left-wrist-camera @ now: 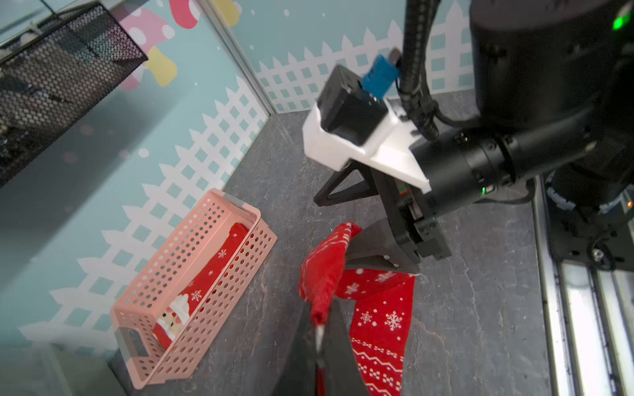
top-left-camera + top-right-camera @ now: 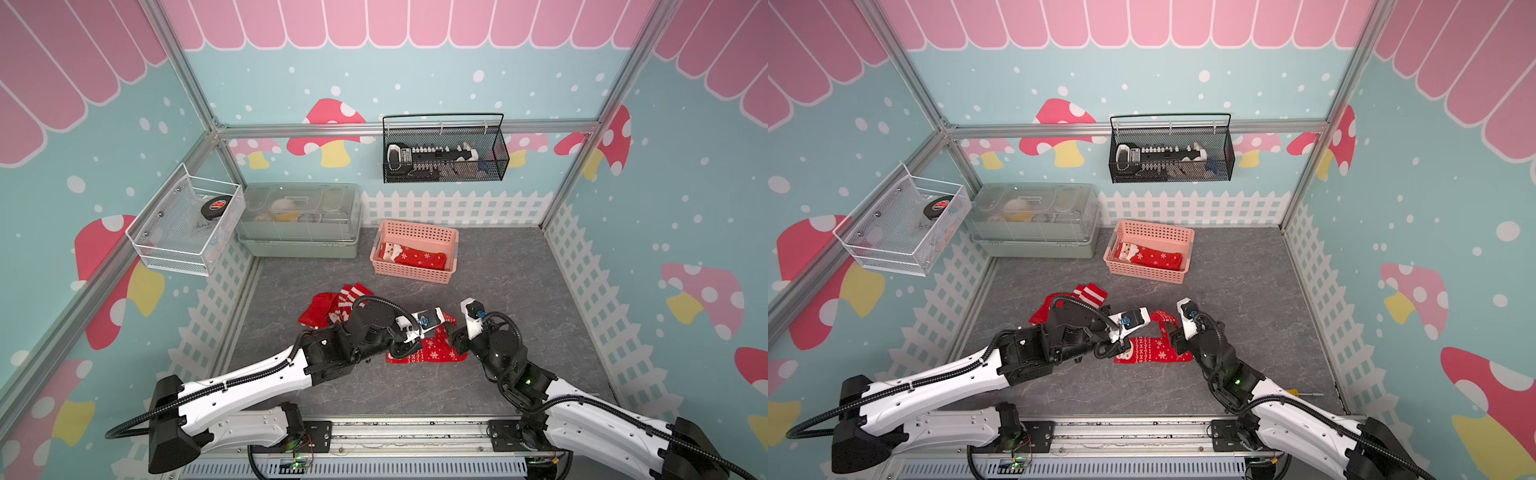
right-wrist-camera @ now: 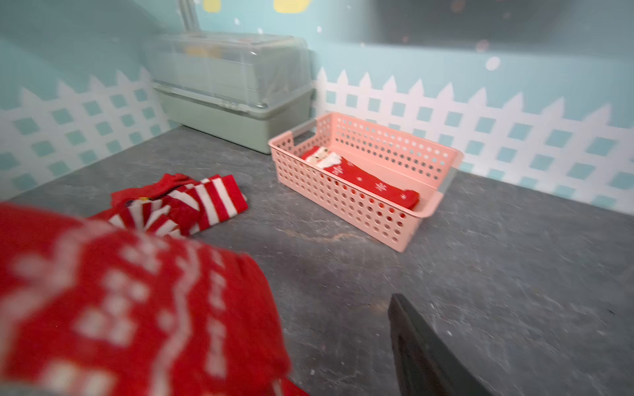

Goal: Place the socks together as a pair
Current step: Flatten out the sock at the center of the board.

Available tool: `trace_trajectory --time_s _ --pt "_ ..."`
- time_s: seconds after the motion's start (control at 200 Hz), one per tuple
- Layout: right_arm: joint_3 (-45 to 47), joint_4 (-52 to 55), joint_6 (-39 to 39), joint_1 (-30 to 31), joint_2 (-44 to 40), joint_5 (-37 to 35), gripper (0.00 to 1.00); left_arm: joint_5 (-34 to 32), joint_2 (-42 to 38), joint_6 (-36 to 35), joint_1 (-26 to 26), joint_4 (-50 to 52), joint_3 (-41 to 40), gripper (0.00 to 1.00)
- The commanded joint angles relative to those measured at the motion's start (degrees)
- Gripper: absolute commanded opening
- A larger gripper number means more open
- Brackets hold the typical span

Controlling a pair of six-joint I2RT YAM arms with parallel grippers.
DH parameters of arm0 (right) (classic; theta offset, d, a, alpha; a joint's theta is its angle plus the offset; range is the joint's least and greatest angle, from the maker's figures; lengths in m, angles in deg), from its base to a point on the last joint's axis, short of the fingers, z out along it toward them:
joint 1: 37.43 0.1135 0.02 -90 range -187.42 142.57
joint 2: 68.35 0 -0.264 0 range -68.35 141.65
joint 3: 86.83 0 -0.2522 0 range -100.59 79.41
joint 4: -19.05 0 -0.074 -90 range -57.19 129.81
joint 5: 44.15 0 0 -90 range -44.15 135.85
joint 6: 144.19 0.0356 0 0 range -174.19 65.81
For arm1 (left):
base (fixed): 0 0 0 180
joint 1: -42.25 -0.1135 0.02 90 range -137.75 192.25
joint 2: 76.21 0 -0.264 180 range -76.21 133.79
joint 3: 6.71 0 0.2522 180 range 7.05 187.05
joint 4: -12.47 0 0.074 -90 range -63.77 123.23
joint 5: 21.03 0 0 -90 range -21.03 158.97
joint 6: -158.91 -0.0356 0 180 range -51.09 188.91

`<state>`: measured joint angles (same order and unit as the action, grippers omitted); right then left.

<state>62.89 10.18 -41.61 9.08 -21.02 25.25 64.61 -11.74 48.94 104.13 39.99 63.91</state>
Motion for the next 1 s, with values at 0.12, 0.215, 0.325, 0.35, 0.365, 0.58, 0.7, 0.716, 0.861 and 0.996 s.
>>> trace_trajectory --time_s 0.12,0.215,0.325,0.35,0.365,0.58,0.7,0.716,0.861,0.996 --pt "-2.6 5.3 2.7 -0.2 3.5 -11.5 0.69 2.3 -0.1 26.2 -4.6 14.9 10.8 0.0" --pt "-3.1 5.9 3.3 -0.3 4.9 -12.4 0.71 8.8 2.1 32.8 -9.4 21.3 15.0 0.0" --pt "-4.4 8.0 4.2 -0.6 6.6 -13.5 0.75 10.0 3.4 38.2 -13.0 25.3 17.7 0.0" --pt "-4.6 8.3 4.4 -0.7 7.0 -13.7 0.77 10.4 3.4 39.2 -13.8 25.5 17.7 0.0" --pt "-4.7 8.5 4.5 -0.8 7.2 -13.7 0.78 10.7 3.3 39.7 -14.3 25.6 17.7 0.0" --pt "-5.3 10.0 7.0 -2.4 8.3 -12.7 0.81 12.5 0.9 47.4 -22.1 26.3 16.0 0.0" --pt "-5.4 10.7 7.5 -2.8 8.3 -12.5 0.8 11.1 -1.1 51.1 -26.2 26.3 14.3 0.0" --pt "-5.4 10.7 7.6 -2.9 8.3 -12.5 0.81 11.0 -1.3 51.7 -26.7 26.3 14.1 0.0" --pt "-5.4 10.9 7.8 -3.2 7.9 -12.0 0.81 12.0 -1.6 54.4 -28.1 26.3 13.6 0.0" --pt "-5.2 10.5 7.7 -3.3 7.6 -11.7 0.8 16.3 1.1 57.7 -28.2 26.3 14.7 0.0"
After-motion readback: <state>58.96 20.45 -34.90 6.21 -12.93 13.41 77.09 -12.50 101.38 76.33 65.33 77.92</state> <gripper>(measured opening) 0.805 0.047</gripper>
